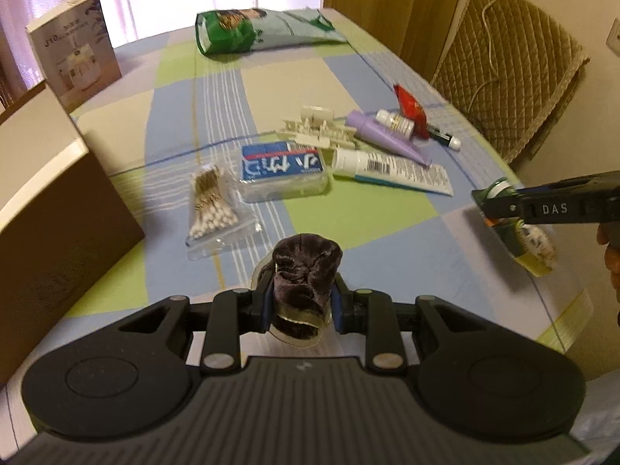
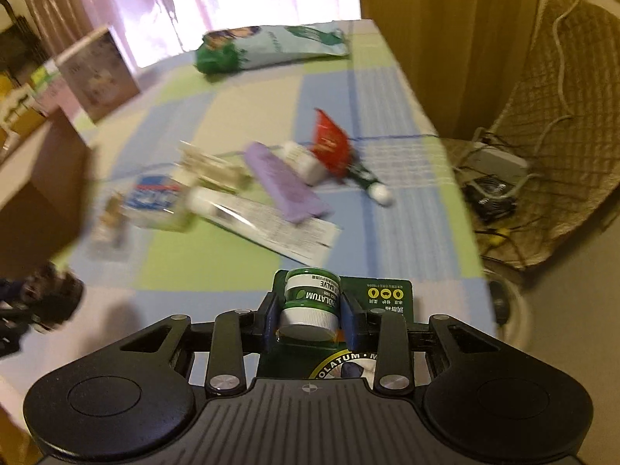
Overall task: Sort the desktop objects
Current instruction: 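Carry the ointment jar and scrunchie in both tools over the open box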
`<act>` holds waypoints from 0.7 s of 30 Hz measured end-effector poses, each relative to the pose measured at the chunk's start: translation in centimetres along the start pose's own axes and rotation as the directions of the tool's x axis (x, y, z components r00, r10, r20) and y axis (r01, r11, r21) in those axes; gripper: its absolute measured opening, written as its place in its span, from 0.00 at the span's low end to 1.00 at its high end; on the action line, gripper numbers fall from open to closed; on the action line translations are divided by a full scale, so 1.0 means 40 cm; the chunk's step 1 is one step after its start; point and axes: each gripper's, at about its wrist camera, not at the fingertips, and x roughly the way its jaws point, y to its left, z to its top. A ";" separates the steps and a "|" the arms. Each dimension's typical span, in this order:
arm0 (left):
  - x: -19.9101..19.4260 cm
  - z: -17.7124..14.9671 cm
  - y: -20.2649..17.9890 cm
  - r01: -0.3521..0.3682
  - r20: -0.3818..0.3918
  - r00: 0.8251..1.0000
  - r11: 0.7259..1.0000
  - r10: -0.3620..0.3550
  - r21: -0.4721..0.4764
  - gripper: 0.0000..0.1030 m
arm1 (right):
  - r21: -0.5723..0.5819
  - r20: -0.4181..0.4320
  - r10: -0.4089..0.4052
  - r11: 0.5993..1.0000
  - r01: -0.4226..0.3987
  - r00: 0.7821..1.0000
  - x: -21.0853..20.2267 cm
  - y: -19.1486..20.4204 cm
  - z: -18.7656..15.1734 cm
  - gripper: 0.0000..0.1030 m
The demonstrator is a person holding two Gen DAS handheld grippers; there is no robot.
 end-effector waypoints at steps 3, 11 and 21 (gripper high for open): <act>-0.033 0.001 0.030 0.012 0.018 1.000 1.000 -0.012 -0.003 0.23 | -0.021 0.016 0.012 1.000 -0.011 1.000 -0.010 0.057 0.016 0.35; -0.139 0.007 0.160 0.025 0.077 0.997 1.000 -0.025 -0.007 0.23 | -0.013 -0.003 0.083 0.996 -0.083 0.997 0.003 0.227 0.036 0.35; -0.294 0.013 0.412 -0.072 0.195 0.976 0.991 0.094 -0.116 0.23 | -0.140 0.106 0.205 0.972 -0.190 0.973 0.004 0.480 0.147 0.35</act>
